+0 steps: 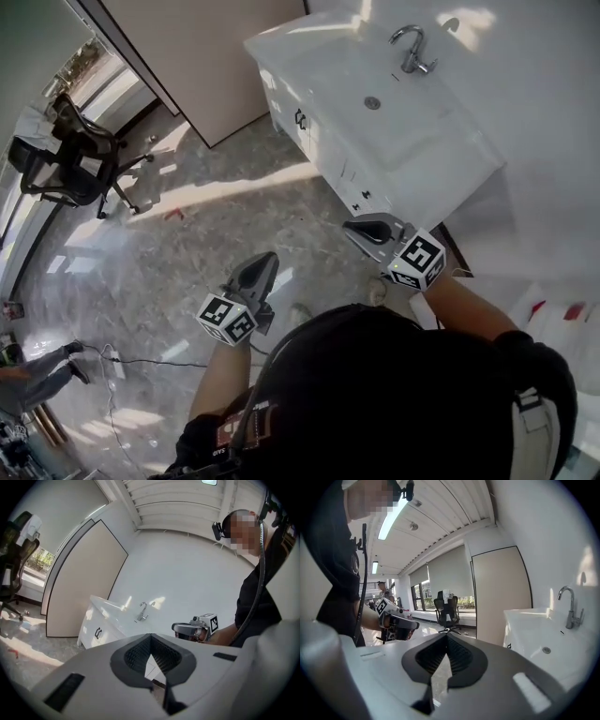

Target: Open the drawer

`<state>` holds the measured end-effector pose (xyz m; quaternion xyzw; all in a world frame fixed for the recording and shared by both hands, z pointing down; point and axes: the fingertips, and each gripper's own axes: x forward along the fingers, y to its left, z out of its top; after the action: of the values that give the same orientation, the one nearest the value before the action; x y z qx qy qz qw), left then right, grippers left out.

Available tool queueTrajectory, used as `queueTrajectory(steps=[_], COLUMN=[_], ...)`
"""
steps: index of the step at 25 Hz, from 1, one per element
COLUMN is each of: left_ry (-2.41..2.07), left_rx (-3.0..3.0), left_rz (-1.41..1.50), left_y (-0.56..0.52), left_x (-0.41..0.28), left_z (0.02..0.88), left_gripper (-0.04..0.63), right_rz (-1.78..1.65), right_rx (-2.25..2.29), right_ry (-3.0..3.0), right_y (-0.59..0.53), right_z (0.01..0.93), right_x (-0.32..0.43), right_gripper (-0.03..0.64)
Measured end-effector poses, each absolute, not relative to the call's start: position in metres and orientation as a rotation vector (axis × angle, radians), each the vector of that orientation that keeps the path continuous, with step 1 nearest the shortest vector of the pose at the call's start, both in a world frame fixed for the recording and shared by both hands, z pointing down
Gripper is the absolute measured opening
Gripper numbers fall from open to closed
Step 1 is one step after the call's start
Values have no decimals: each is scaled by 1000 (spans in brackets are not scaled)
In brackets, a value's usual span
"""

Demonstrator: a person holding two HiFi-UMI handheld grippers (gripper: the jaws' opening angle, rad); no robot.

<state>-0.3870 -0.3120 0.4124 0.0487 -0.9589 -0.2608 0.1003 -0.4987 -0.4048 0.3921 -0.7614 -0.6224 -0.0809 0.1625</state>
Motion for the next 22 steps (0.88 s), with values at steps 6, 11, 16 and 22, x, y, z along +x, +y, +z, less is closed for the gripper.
queueTrajectory(steps=[6,11,16,22], left_ry=[-2821,-2773,-2730,-2634], left_rx=[136,155,192,236], left_rz=[-859,-882,-907,-941], left_y=[-324,-337,-367,-395], left_x=[-417,-430,-474,-519], left_z=[459,517,602,719], left_gripper=[0,0,0,0], right_rz=[-285,-280,-203,-99], right_rx=[-2199,-2198,-2166,-2109], right_ry=[-1705,-1683,-1737,-1797], right_y=[-399,-396,-415,-434], right_z=[439,491,553,639], right_x=[-495,-481,-504,-531], right_gripper=[0,0,0,0])
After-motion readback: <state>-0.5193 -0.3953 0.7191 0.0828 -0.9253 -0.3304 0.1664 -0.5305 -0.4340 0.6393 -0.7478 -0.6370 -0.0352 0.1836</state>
